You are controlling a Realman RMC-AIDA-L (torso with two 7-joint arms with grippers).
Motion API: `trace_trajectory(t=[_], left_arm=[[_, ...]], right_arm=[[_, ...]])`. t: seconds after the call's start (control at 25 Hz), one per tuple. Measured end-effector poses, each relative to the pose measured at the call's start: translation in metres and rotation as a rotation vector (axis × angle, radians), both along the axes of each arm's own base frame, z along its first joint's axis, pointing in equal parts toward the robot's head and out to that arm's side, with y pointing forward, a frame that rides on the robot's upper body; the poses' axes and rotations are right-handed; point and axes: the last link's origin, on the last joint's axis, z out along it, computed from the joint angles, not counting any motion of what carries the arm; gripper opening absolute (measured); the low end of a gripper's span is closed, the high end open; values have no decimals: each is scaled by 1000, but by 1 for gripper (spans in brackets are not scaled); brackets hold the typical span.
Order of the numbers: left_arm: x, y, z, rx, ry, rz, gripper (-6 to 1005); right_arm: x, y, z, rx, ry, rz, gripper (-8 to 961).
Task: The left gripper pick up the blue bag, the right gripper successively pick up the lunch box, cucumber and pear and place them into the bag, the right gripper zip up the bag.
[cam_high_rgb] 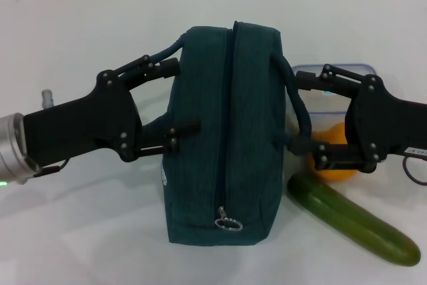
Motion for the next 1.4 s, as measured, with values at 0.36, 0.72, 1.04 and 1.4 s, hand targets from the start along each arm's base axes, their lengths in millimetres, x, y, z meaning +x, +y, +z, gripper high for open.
trace_trajectory(t=[0.36,0.72,1.04,1.4], left_arm=[[0,0,-1,6,1,-6,871],[22,10,36,-115,3,50,867],[37,13,59,-281,60,277,864],[33,23,30,-361,146,408,860]], right_arm=[[1,-1,0,1,0,-3,841],[1,0,4,22,5,1,841],[0,1,7,29,2,8,840],[4,-2,7,27,3,-7,840]])
